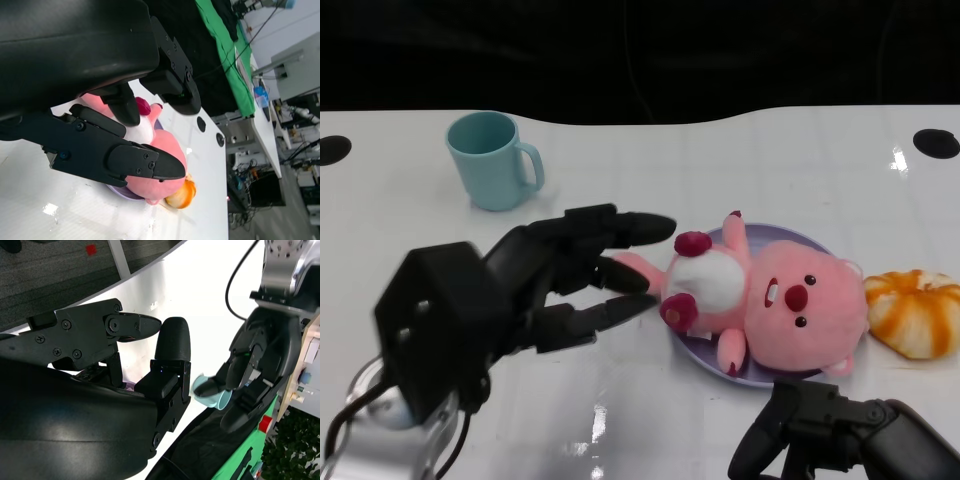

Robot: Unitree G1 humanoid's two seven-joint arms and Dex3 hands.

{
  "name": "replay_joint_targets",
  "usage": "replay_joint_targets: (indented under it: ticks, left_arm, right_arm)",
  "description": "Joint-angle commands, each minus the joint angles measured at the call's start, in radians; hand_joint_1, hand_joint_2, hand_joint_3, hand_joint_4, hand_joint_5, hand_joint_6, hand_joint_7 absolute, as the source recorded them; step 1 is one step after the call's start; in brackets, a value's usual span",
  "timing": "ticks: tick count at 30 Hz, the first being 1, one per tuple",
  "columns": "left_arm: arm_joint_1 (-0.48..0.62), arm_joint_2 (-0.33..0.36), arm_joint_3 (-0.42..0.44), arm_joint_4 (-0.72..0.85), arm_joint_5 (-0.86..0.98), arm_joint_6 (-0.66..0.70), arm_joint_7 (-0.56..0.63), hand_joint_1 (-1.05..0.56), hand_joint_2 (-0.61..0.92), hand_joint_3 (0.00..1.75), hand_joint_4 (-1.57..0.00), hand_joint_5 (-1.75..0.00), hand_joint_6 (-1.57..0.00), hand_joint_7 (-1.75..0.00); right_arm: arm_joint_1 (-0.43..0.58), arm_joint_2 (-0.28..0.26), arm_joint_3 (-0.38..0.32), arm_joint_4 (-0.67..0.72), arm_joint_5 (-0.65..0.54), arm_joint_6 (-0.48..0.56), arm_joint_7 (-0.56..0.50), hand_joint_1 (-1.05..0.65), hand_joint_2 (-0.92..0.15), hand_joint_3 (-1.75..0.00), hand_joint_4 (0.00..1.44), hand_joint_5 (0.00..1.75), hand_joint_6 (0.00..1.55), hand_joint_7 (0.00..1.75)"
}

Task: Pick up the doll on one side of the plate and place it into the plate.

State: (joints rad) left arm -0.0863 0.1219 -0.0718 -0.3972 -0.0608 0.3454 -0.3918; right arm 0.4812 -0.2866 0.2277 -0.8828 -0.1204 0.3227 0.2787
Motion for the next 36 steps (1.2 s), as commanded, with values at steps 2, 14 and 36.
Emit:
replay_joint_targets:
  ticks: [2,14,36]
  left_arm:
    - [0.093,-0.01,0.052,-0.107,-0.094,0.054,0.029,-0.22,0.57,1.01,-0.74,-1.24,-0.76,-0.83]
    - [0.317,0.025,0.135,-0.382,-0.353,0.312,0.069,-0.17,0.5,1.3,-0.78,-1.7,-0.71,-1.45]
    - [0.421,0.055,0.087,-0.28,-0.411,0.294,0.1,-0.22,0.4,1.31,-0.86,-1.75,-0.7,-1.67]
  right_arm:
    - [-0.002,-0.006,-0.013,0.005,0.013,-0.006,0.002,-0.25,-0.92,-0.32,0.7,1.56,0.61,1.27]
    - [-0.004,-0.006,-0.017,0.005,0.02,-0.004,0.005,-0.25,-0.92,-0.33,0.68,1.56,0.61,1.27]
    - [0.011,-0.016,-0.052,0.046,0.036,-0.066,0.014,-0.25,-0.92,-0.32,0.7,1.55,0.61,1.27]
